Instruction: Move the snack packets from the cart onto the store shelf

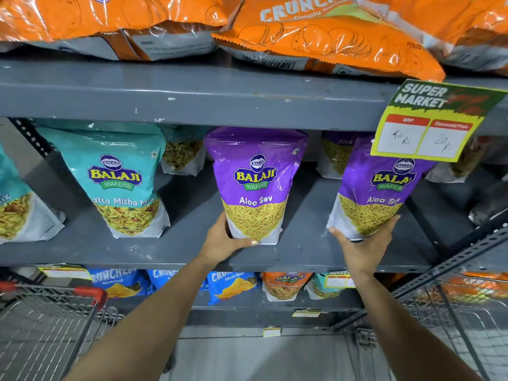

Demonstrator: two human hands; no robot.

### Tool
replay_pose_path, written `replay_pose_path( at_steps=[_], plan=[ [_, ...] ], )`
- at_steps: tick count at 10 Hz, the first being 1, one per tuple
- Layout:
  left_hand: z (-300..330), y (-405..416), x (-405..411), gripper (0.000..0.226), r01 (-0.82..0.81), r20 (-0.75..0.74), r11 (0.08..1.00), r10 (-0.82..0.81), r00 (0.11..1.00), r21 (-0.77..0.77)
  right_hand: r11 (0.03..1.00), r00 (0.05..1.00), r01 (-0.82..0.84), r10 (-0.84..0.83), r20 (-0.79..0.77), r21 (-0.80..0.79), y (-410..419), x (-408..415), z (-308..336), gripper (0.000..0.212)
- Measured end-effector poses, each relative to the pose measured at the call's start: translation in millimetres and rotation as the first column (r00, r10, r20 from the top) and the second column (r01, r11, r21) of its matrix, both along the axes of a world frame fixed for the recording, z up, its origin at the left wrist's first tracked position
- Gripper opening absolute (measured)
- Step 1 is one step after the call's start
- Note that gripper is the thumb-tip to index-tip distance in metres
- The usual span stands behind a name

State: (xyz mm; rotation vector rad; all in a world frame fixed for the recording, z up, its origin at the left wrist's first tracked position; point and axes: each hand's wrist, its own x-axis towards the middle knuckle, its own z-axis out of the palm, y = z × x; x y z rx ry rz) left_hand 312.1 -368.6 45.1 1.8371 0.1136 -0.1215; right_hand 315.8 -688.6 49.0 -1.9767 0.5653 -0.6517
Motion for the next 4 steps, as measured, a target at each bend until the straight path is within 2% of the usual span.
replay_pose_path(
  at_steps=[2,3,4],
  plan=[
    [2.3,0.3,-2.1,0.098,-0.005,-0.002,1.0,0.005,1.0,0.006,1.0,1.0,0.005,-0.006,-0.016,-0.021,3.7,-5.3,4.3,0.151],
    [0.4,7.3,-9.2,0.116,0.015,0.036,0.999,-0.014,0.999,-0.03,0.999,1.0,-0.013,0.013,-0.02,-0.029,5.4,-11.3,5.9,0.148],
    [-1.9,17.6,-33.0,0.116,-0.092,0.117,0.996,0.091,0.989,0.002,0.999,0.997,0.011,-0.015,0.078,0.046,18.6,-38.2,17.7,0.132]
  ],
)
